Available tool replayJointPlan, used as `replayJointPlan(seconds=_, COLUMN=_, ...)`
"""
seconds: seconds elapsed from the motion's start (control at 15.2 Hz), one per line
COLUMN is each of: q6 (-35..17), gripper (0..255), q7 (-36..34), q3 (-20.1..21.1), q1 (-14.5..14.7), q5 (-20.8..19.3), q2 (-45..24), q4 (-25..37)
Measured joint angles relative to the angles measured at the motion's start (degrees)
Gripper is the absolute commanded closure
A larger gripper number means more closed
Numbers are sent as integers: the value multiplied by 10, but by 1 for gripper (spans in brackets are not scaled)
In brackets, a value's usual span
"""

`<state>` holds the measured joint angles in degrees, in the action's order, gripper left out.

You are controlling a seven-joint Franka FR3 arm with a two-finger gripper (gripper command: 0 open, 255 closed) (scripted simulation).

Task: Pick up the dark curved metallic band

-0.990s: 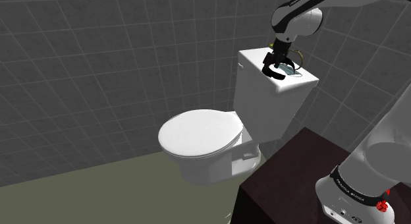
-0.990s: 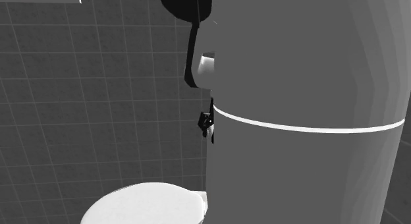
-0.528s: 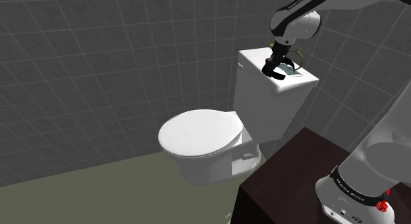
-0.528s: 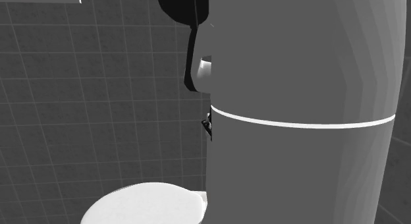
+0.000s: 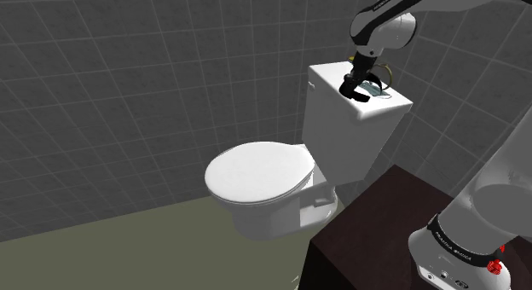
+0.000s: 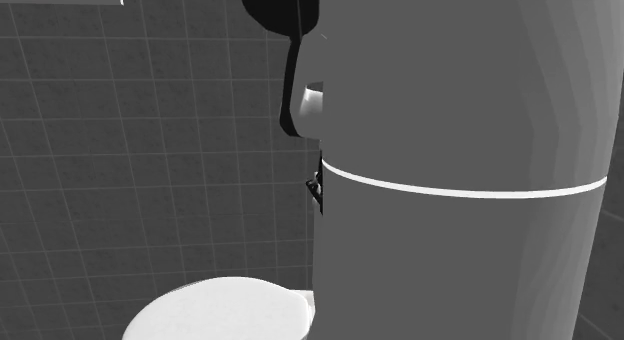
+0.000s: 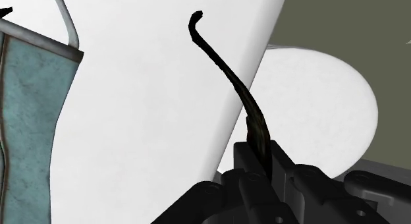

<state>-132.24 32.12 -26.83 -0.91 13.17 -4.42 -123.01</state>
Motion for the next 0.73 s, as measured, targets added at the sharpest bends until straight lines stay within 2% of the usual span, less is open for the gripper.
replayJointPlan(seconds=0.73, q6=76, gripper=255, q7=-32, q3=-2, q1=2, q5=-36, q2=41, q4=43)
